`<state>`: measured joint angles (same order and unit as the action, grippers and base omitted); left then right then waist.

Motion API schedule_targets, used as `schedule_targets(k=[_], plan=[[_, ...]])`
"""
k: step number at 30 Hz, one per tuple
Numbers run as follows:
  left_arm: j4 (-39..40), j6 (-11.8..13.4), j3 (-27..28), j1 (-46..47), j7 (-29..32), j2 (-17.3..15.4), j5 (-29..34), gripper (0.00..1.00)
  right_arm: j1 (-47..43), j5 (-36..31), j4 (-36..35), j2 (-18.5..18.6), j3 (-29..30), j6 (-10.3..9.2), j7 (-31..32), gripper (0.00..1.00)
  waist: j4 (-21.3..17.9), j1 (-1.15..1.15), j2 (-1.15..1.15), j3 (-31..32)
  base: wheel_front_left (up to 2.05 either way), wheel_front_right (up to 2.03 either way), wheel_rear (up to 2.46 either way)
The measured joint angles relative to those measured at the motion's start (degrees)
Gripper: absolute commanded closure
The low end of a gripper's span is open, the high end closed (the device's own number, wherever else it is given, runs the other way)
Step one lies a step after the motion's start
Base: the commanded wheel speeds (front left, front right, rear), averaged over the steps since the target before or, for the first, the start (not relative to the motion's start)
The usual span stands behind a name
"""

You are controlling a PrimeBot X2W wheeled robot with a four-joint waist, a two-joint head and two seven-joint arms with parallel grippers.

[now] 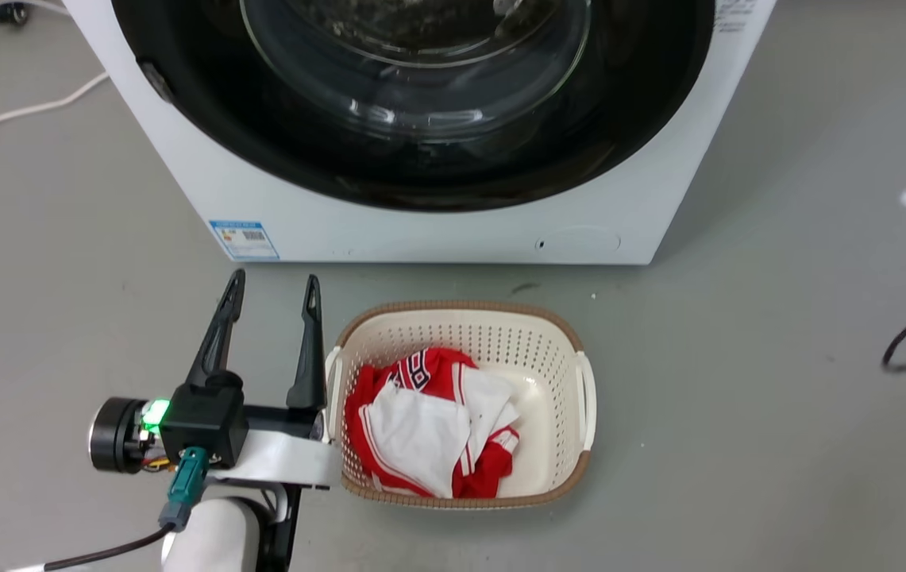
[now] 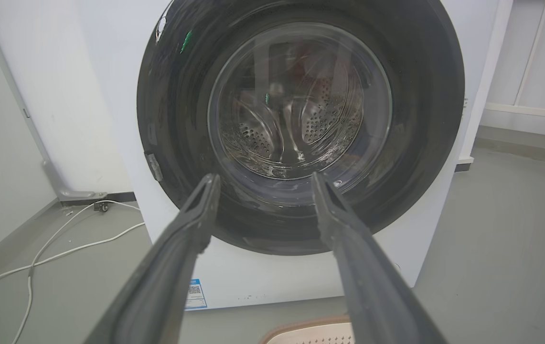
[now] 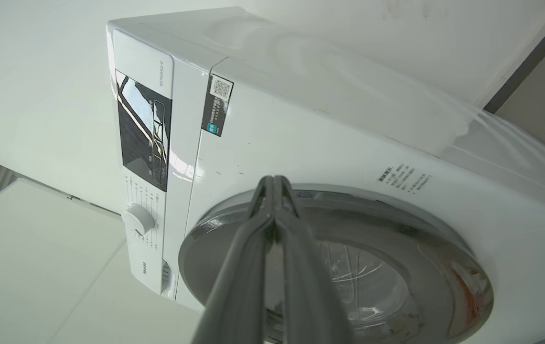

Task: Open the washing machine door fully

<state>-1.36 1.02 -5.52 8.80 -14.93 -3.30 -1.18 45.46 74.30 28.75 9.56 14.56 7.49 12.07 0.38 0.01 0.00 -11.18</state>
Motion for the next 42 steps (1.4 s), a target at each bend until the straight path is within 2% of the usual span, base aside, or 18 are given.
schedule_targets(k=[9,19,28,36,42], plan=[[0.80,0.07,-1.49,3.71,-0.14,0.18,0.02,0.00,19.15,-5.54,13.12,5.83,-2.98,0.00,11.94,1.00,1.53,0.00,0.00,-5.62,0.00,0.00,0.00],[0.82,0.51,-2.59,7.03,-0.14,0.27,0.24,0.00,33.04,-13.77,24.16,6.71,-7.81,0.00,22.63,1.00,2.76,0.00,0.00,-10.16,0.00,0.00,0.00],[0.96,0.96,-3.65,8.84,-0.14,0.32,0.41,0.00,38.95,-19.38,28.71,6.31,-9.05,0.00,24.08,1.00,3.76,0.00,0.00,-13.29,0.00,0.00,0.00],[1.13,1.58,-4.94,10.30,-0.14,0.34,0.01,0.00,42.68,-21.75,30.83,6.31,-8.47,0.00,24.90,1.00,4.84,0.00,0.00,-16.03,0.00,0.00,0.00],[1.07,2.12,-5.81,10.55,-0.14,0.36,-0.43,0.00,44.21,-22.28,31.15,6.37,-7.84,0.00,28.24,1.00,5.31,0.00,0.00,-17.33,0.00,0.00,0.00]])
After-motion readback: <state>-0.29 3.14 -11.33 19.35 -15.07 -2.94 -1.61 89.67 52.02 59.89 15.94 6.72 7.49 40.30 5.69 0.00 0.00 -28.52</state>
